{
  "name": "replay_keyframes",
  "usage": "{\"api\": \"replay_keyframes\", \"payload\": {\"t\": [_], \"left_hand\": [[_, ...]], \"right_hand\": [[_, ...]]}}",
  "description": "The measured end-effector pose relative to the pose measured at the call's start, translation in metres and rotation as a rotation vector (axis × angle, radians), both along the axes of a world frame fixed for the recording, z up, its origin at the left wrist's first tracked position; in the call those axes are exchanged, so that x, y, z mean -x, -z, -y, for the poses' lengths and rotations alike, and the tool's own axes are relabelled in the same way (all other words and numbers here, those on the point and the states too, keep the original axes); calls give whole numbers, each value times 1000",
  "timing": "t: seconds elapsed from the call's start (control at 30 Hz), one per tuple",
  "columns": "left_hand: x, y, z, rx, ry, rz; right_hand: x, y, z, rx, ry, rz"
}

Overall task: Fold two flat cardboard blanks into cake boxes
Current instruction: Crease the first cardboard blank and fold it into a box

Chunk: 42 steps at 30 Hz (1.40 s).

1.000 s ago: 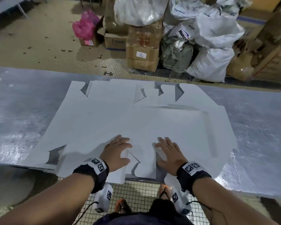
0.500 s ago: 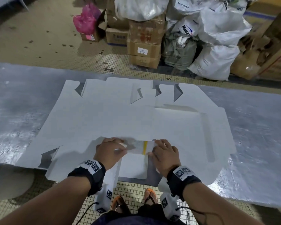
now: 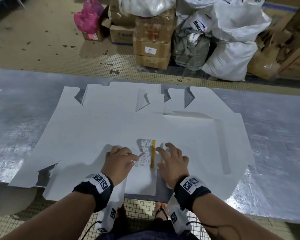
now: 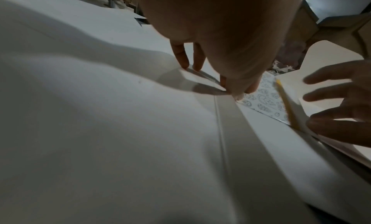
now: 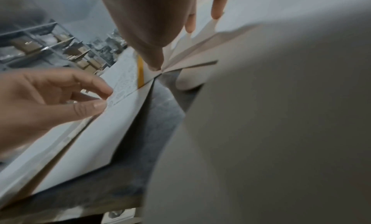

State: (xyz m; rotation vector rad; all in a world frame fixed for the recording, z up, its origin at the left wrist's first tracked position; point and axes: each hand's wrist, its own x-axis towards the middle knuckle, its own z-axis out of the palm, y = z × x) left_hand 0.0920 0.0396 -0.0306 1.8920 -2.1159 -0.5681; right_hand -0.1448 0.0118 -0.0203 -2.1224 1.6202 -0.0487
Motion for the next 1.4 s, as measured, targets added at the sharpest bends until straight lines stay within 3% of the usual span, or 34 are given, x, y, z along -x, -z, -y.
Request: {"api": "replay_keyframes", "payload": {"t": [0.23, 0.37, 0.53, 0.73, 1.4], "left_hand": [[-20, 7, 13, 37, 204, -68], [-27, 14, 27, -115, 264, -128], [-30, 18, 27, -140, 321, -79], [-31, 24, 22, -117, 382, 30], [-22, 12, 29, -329, 294, -49]], "right_hand": [[0, 3, 0, -58, -90, -72], [-2, 11, 1, -88, -125, -26], [1, 19, -5, -56, -92, 67], [1, 29, -8, -12, -141, -44], [0, 17, -2, -112, -182, -78]]}}
